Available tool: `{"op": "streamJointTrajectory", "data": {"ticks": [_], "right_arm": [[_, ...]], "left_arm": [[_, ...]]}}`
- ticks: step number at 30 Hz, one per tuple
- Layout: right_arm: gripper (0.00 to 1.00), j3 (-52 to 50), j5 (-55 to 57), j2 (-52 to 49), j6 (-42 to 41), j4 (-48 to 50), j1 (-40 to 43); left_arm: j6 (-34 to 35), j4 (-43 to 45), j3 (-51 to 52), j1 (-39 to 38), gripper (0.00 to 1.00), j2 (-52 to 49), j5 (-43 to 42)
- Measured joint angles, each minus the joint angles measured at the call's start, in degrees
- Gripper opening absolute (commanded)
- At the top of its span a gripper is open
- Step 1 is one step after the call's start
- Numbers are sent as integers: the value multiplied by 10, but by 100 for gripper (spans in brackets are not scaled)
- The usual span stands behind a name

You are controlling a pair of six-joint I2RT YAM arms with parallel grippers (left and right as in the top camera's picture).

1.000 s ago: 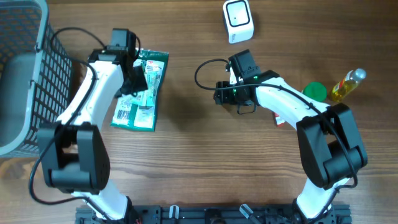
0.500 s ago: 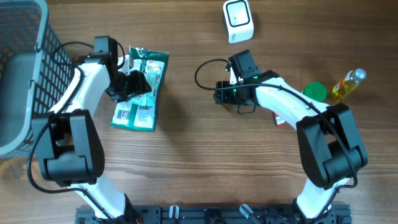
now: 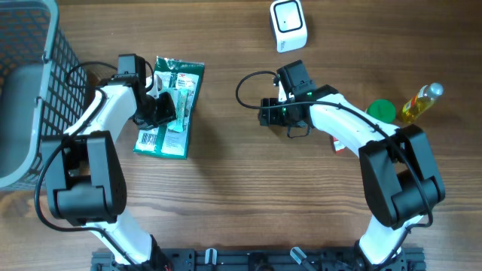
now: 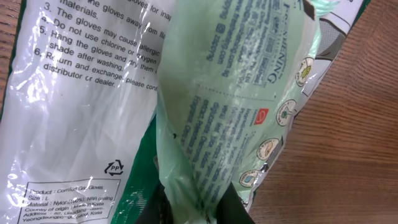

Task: Scan the item barcode
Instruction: 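Grasp the light green pouch from the gloves packet with the left gripper, then move the green pouch toward the right gripper and grasp it there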

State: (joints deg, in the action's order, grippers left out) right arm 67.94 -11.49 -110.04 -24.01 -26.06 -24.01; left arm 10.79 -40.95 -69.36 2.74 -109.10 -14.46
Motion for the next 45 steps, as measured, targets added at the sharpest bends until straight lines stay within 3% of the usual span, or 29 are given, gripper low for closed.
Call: {"op": "streamJointTrajectory", "data": {"ticks": [1, 4, 8, 12, 16, 21, 23, 24, 28, 29, 31, 32, 33, 34, 39, 45], "right_arm": [[81, 0, 0, 0, 0, 7, 0], [68, 0, 0, 0, -2, 14, 0], [66, 5, -2, 8, 9, -31, 9], [65, 12, -63, 111, 42, -88, 65], [65, 21, -140, 155, 78, -139, 127], [66, 17, -171, 153, 116, -153, 144], [66, 9, -175, 153, 120, -150, 143], [66, 5, -175, 153, 122, -150, 143], [65, -1, -177, 153, 122, -150, 143], [59, -1, -177, 153, 122, -150, 143], [21, -1, -179, 153, 123, -150, 143], [6, -1, -181, 153, 127, -148, 142], [4, -1, -181, 153, 124, -148, 139], [4, -1, -181, 153, 121, -145, 135], [4, -2, -185, 129, 98, -103, 93], [4, -5, -186, 58, 61, -23, 50]], "left_arm": [[0, -6, -2, 0, 4, 2, 0], [0, -33, -9, 0, 4, 25, -8], [3, -47, -19, -7, 4, 103, -101], [22, -66, -27, -61, 4, 115, -136], [63, -9, -1, -153, 4, 115, -140], [153, 104, 58, -254, 4, 80, -121], [182, 136, 62, -290, 32, 41, -115], [188, 143, 63, -300, 40, 29, -114], [205, 151, 64, -313, 50, 7, -113], [205, 143, 63, -306, 50, 7, -114], [206, 130, 61, -271, 41, 14, -118], [208, 129, 61, -256, 29, 20, -120], [210, 129, 60, -242, 6, 28, -121], [211, 129, 58, -236, 4, 33, -123], [203, 122, 55, -236, 4, 38, -132], [161, 116, 55, -236, 4, 38, -203]]}}
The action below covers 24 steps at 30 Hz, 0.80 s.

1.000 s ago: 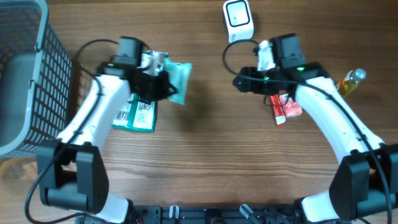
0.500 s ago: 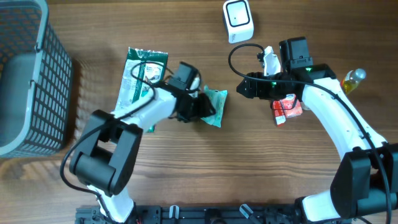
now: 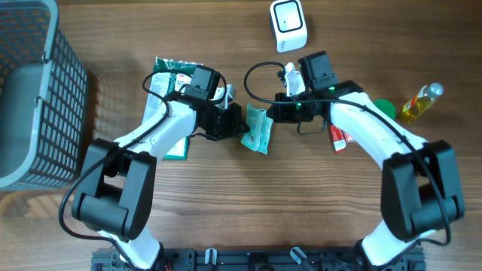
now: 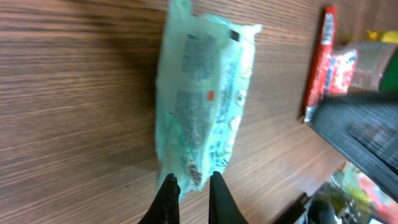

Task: Scan the item barcode
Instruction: 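Move the green pouch toward the right gripper and grasp it there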

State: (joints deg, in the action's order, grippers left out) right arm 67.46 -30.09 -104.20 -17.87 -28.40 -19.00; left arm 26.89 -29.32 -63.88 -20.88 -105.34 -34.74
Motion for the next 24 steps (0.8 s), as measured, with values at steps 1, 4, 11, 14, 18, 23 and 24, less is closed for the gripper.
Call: {"op": "streamJointTrajectory", "data": {"ticks": [1, 4, 11, 14, 18, 23, 24], "right_arm": [[4, 0, 0, -9, -8, 7, 0], [4, 0, 1, -31, -23, 23, 0], [4, 0, 1, -76, -29, 47, 0], [4, 0, 7, -92, -30, 49, 0], [4, 0, 12, -97, -40, 49, 1], [5, 0, 16, -97, -50, 49, 1], [5, 0, 17, -97, -51, 49, 1]], "left_arm": [[-5, 0, 0, 0, 4, 0, -10], [-11, 0, 0, -1, 4, 0, -21], [-13, -8, 0, -13, 4, -47, 42], [-14, -21, -5, -13, 4, -57, 72], [-13, -28, -9, -14, 4, -57, 84], [-13, -40, -14, -13, 4, -57, 94], [-13, -42, -14, -12, 4, -54, 96]]}}
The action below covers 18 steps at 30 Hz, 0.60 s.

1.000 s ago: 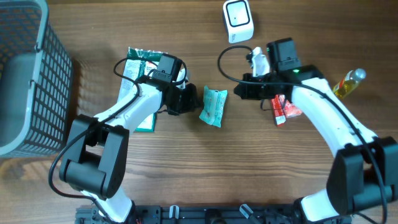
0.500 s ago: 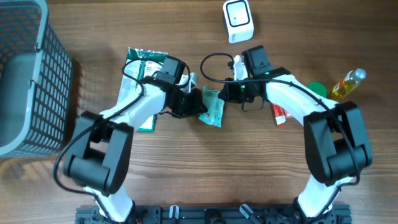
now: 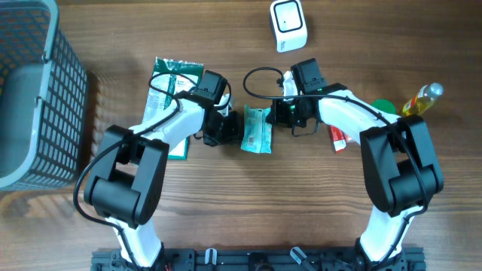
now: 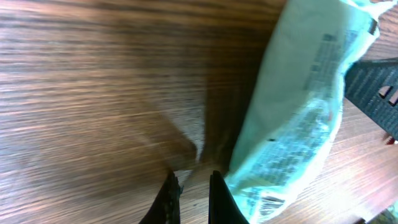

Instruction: Scan the item barcode

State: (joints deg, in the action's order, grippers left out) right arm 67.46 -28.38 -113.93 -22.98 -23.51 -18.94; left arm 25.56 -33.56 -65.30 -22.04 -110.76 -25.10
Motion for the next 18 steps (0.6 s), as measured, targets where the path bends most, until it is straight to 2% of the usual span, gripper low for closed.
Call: {"op": "streamJointTrajectory", "data": {"ticks": [7, 14, 18], "right_arm": [[9, 0, 4, -2, -4, 0, 0], [9, 0, 4, -2, -4, 0, 0], [9, 0, 3, -2, -4, 0, 0]], "left_arm": [[13, 41, -9, 4, 4, 85, -22], [22, 70, -9, -34, 4, 42, -26], [27, 61, -9, -34, 4, 8, 23]]}}
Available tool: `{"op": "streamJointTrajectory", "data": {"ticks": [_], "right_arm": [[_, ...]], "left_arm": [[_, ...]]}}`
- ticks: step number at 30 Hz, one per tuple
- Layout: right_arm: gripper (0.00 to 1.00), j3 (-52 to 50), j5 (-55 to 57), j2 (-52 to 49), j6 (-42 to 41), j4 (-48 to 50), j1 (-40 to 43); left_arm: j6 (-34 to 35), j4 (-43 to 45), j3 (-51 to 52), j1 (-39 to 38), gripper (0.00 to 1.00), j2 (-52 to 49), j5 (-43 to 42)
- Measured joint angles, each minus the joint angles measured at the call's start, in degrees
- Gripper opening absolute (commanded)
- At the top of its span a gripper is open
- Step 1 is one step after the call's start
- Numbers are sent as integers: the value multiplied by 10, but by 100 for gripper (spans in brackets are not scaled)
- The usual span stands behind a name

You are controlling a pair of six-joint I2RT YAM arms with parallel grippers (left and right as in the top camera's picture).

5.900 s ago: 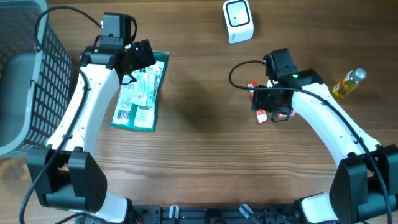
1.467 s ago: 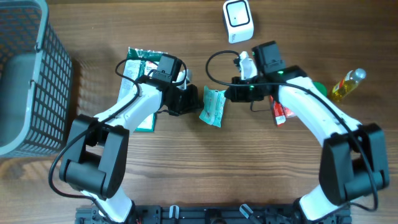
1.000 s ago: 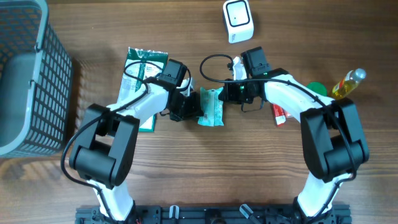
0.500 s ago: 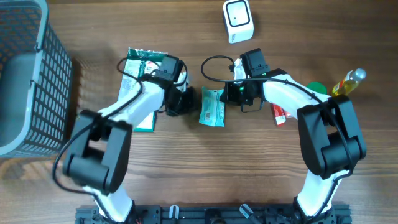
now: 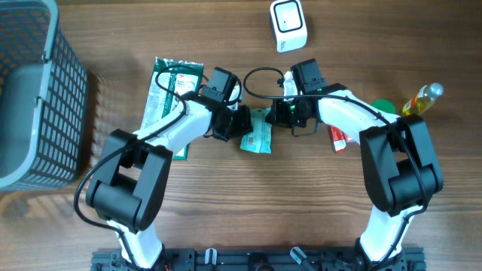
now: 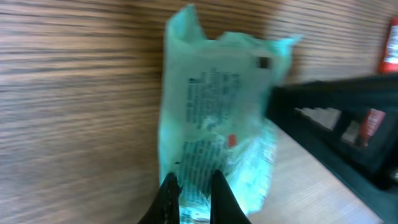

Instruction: Scan the item barcode

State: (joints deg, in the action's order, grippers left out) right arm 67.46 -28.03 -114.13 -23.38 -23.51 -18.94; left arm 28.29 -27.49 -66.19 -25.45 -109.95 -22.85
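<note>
A pale green printed packet (image 5: 260, 132) lies at mid-table between the two arms. My left gripper (image 5: 242, 123) is at its left end. In the left wrist view the packet (image 6: 211, 118) fills the middle, and the left gripper (image 6: 189, 182) is shut on its near edge with only a narrow gap between the fingers. My right gripper (image 5: 280, 113) is at the packet's right edge and shows as a black bar (image 6: 329, 118) in the wrist view. Whether its jaws are open or shut is hidden.
A white scanner (image 5: 288, 25) stands at the far edge. A green glove package (image 5: 167, 89) lies to the left, and a grey wire basket (image 5: 30, 90) at far left. A red tube (image 5: 337, 140), a green lid (image 5: 382, 111) and a yellow bottle (image 5: 420, 102) are on the right.
My left wrist has shifted slightly right and toward the far edge. The packet now sits straight ahead of its fingers instead of off to the right. The right arm has not moved.
My left gripper was first on the pale packet atop the glove package at left, with the right gripper at mid-table. Then the packet was held at mid-table beside the right gripper. Since then it has stayed between both grippers.
</note>
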Motion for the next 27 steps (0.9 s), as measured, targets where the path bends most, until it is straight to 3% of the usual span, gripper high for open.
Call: {"op": "streamJointTrajectory", "data": {"ticks": [4, 9, 16, 27], "right_arm": [[5, 0, 0, 0, 0, -1, 0], [13, 5, -9, 0, 3, -10, 0], [7, 12, -101, 54, 35, -70, -8], [5, -82, 3, 55, -52, -51, -58]], "left_arm": [[3, -7, -7, -3, 4, -3, 40], [3, -7, -9, -3, 4, -5, 54], [4, -9, -9, 0, 4, -14, 88], [4, -8, -10, 0, 4, -14, 91]]}}
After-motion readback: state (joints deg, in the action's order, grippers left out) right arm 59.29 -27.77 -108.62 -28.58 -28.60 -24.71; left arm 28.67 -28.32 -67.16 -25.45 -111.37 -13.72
